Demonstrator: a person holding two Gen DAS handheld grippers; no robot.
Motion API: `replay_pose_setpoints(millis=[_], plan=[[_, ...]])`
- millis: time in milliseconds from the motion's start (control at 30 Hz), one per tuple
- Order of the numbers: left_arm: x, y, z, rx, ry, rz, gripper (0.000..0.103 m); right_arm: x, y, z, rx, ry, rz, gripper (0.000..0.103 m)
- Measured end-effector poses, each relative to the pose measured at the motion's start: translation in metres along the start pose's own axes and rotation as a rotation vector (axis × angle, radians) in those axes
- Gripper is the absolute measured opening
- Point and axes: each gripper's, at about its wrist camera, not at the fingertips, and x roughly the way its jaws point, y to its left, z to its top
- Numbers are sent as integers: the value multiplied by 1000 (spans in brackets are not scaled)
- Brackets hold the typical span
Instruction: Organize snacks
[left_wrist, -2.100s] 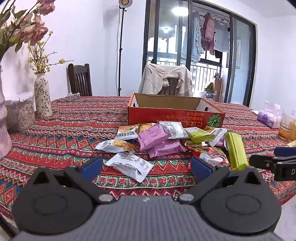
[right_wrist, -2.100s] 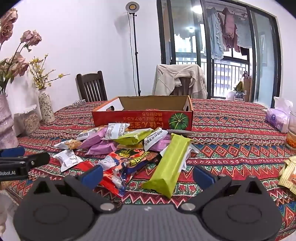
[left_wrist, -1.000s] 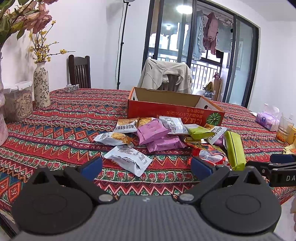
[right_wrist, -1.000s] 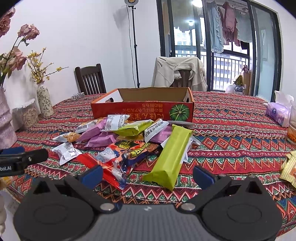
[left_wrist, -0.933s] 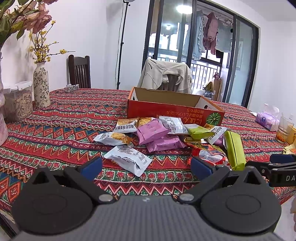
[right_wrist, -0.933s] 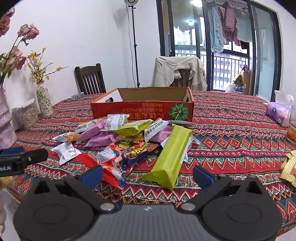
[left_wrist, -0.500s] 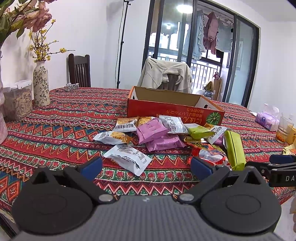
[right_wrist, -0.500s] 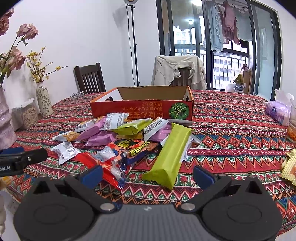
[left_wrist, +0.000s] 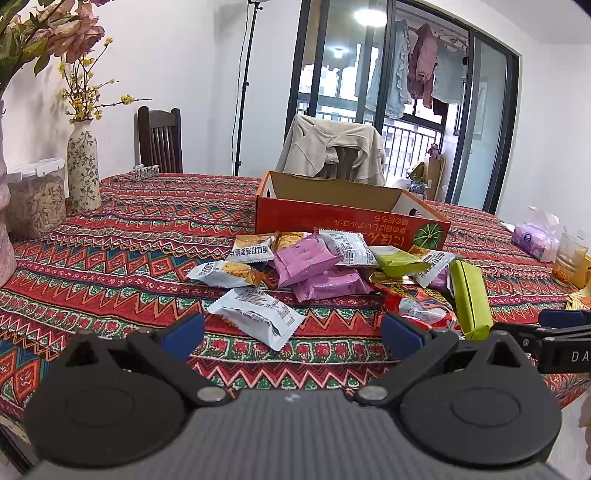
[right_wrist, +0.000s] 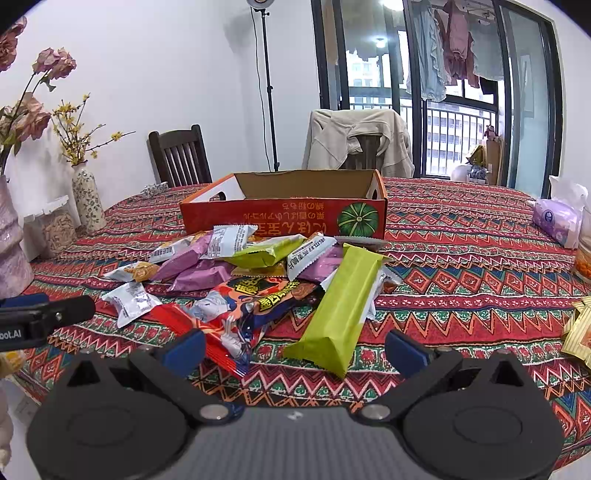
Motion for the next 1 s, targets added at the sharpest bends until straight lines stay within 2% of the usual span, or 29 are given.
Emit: replay_pose_setpoints(millis=[1000], plan=[[5,3,4,-18,7,2,103,3,0,2,-3,-4,3,103]])
